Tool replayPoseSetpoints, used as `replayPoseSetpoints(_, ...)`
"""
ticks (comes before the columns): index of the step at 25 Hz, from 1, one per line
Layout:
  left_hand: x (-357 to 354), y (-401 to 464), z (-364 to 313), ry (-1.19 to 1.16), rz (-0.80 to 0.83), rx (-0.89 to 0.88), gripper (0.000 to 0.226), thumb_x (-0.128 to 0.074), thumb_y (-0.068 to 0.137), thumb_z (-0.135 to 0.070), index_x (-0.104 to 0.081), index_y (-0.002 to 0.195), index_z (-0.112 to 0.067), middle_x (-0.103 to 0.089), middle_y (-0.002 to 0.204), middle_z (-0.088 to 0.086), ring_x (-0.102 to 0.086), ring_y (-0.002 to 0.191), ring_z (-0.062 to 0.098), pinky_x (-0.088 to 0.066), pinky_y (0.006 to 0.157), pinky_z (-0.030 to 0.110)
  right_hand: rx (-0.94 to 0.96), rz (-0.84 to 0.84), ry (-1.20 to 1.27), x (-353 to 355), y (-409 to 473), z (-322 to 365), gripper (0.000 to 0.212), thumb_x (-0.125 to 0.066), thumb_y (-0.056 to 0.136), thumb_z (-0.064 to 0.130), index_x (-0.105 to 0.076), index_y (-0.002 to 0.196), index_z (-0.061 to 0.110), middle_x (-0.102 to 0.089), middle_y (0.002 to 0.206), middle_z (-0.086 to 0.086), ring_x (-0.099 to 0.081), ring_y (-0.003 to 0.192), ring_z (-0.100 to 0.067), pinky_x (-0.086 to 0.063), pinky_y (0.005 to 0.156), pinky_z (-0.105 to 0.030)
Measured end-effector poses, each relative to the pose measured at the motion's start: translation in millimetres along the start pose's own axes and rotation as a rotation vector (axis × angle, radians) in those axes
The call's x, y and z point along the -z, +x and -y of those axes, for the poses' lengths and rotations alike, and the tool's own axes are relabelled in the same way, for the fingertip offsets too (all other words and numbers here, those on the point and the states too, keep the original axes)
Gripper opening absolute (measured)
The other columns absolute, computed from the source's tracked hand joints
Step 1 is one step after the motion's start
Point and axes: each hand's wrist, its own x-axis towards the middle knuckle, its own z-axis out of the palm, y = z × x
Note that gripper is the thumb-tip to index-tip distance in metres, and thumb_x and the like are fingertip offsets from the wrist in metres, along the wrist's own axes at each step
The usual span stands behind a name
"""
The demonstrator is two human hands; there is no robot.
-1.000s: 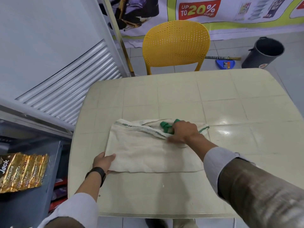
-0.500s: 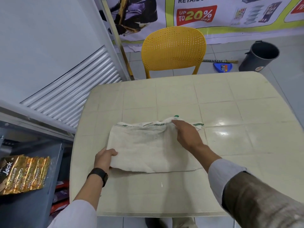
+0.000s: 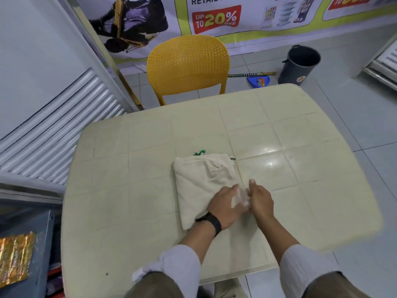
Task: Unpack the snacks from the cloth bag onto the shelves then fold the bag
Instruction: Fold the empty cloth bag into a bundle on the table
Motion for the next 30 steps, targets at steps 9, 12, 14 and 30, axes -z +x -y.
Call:
replayPoseSetpoints(9, 51, -36, 115, -0.673, -0.317, 0.7, 0.062, -0.077, 0.087, -0.029, -0.05, 0.14, -0.011, -0.06, 0.135, 0.009, -0.063, 0.115, 0.031, -0.053, 0.095, 0.038, 0.055, 0.233, -0.495, -16, 2, 23, 0.075, -0.092, 0.061, 0.04, -0.053, 0.119, 0.013, -0.061, 0.113, -0.007, -0.062, 0.106, -0.03, -0.047, 0.078, -0.034)
replayPoseSetpoints(12, 46, -51, 110, -0.794, -0.317, 0.653, 0.046, -0.075, 0.087, -0.014, -0.056, 0.129, -0.01, -0.066, 0.127, 0.014, -0.069, 0.095, 0.029, -0.058, 0.064, 0.033, -0.089, 0.317, -0.329, -9, -4, 25, 0.041, -0.087, 0.066, 0.021, -0.054, 0.089, 0.013, -0.061, 0.087, -0.009, -0.061, 0.073, -0.027, -0.043, 0.057, -0.033)
replayPoseSetpoints(14, 66, -56, 106, -0.977, -0.34, 0.667, 0.036, -0.071, 0.087, -0.01, -0.057, 0.119, -0.016, -0.069, 0.114, 0.019, -0.068, 0.069, 0.026, -0.056, 0.05, 0.031, -0.224, 0.397, -0.096, 5, -1, 35, 0.029, -0.083, 0.069, 0.014, -0.054, 0.073, 0.015, -0.054, 0.065, -0.006, -0.047, 0.046, -0.019, -0.031, 0.043, -0.025)
replayPoseSetpoints(30, 127, 28, 113, -0.496, -0.407, 0.45, 0.041, -0.062, 0.085, -0.053, -0.052, 0.073, -0.016, -0.056, 0.078, 0.004, -0.054, 0.075, 0.023, -0.045, 0.069, 0.033, -0.411, 0.459, 0.789, 8, 38, 103, 0.046, -0.066, 0.093, 0.029, -0.049, 0.129, 0.007, -0.076, 0.101, -0.019, -0.071, 0.058, -0.022, -0.059, 0.05, -0.029)
